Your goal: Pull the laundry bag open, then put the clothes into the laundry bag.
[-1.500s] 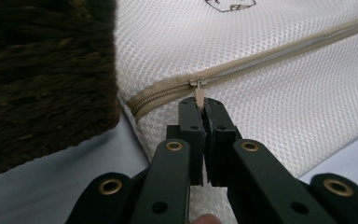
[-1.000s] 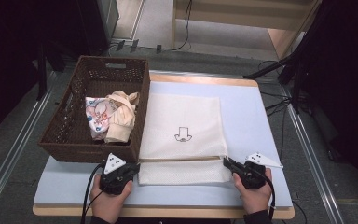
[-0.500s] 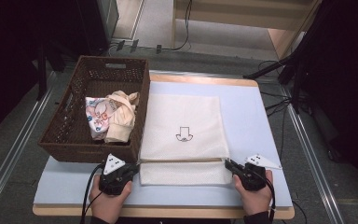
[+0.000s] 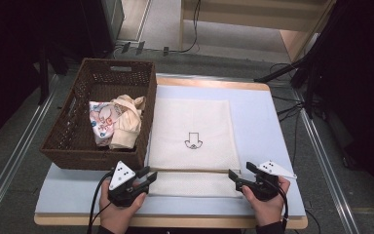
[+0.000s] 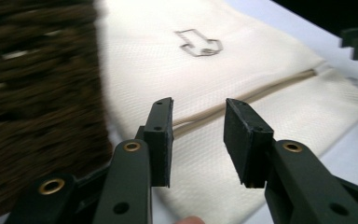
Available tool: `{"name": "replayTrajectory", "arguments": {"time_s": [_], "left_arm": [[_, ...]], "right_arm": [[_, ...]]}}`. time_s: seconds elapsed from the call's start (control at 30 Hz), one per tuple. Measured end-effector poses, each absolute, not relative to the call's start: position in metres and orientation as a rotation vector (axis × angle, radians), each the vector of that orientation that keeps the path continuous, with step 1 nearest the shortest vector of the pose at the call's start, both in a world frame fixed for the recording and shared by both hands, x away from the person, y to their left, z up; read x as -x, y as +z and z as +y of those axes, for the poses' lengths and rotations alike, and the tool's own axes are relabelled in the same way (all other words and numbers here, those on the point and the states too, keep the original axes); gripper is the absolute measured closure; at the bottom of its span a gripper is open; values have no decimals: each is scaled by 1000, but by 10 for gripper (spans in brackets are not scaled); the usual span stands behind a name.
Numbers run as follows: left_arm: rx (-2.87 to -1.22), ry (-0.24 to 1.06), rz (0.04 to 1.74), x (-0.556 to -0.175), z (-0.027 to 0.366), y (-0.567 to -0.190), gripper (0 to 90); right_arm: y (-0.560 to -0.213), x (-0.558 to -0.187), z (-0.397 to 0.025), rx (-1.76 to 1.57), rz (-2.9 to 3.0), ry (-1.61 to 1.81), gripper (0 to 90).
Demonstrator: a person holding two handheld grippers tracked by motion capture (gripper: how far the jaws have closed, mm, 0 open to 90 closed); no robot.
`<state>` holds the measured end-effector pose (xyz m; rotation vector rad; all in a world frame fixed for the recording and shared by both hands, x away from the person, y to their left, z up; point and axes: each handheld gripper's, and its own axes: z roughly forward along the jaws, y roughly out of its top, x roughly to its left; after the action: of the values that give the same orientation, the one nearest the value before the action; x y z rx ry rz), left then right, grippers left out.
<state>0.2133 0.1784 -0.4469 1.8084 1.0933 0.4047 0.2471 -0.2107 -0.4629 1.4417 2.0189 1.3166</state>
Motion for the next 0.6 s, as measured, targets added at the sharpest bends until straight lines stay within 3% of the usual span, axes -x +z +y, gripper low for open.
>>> {"name": "replayTrajectory", "arguments": {"time_s": [0.07, 0.27, 0.4, 0.6], "left_arm": [[-1833, 365, 1061, -216, 168, -447, 665], [-1975, 257, 1007, -230, 131, -457, 886], [-2066, 207, 1005, -238, 118, -474, 900], [-2072, 190, 1003, -240, 119, -477, 900]], "right_arm": [[-457, -248, -207, -1420, 2018, 1337, 213], [-441, -257, -184, -1334, 2068, 1371, 246], [-443, -267, -161, -1285, 2151, 1353, 290], [-458, -287, -131, -1224, 2308, 1324, 369]]}}
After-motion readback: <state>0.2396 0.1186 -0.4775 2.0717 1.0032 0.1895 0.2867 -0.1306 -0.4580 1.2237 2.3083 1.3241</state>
